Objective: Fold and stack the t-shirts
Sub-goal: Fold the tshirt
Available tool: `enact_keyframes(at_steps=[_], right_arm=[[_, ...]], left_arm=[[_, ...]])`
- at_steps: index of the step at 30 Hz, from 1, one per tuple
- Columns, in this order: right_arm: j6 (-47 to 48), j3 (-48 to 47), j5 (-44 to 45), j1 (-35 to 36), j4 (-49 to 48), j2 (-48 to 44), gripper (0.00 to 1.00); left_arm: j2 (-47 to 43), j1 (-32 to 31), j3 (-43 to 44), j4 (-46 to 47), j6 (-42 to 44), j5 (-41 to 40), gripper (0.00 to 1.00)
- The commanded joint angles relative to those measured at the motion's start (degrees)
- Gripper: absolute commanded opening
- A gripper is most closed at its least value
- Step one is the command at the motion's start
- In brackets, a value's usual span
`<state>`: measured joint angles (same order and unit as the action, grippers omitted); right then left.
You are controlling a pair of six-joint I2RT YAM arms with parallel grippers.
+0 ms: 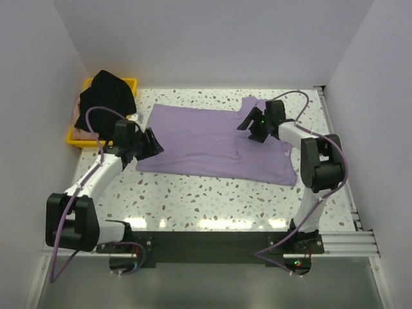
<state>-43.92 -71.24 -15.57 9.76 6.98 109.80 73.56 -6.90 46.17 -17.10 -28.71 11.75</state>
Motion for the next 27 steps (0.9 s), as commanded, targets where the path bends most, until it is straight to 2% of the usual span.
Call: enact_keyframes(at_steps=[1,6,14,21,27], right_arm=[[1.99,-0.14,3.61,0.17,2.41,-4.49,0.72],[3.23,5.05,12.31,0.17,7.42,-12.22,0.71],[1.47,17.71,18.91,0.26,9.62,-20.58,0.72],[-0.37,24.04,22.51,0.09,9.80,-23.05,0.72],[-1.69,26.24,24.54,-0.35,12.09,-23.40,0.71]], left_arm=[[2.55,-0.40,3.57,2.95,-3.10,-0.76,0.58],[10.28,-0.40,8.76,3.39,-8.90,-5.58,0.54],[17.84,-1.01,7.36,7.08,-18.04,-14.46,0.49],[15.92,-0.93,-1.16,5.24,-23.67,-25.44,0.48],[13.19,-1.01,-8.55,5.06,-27.54,-26.51,0.48]])
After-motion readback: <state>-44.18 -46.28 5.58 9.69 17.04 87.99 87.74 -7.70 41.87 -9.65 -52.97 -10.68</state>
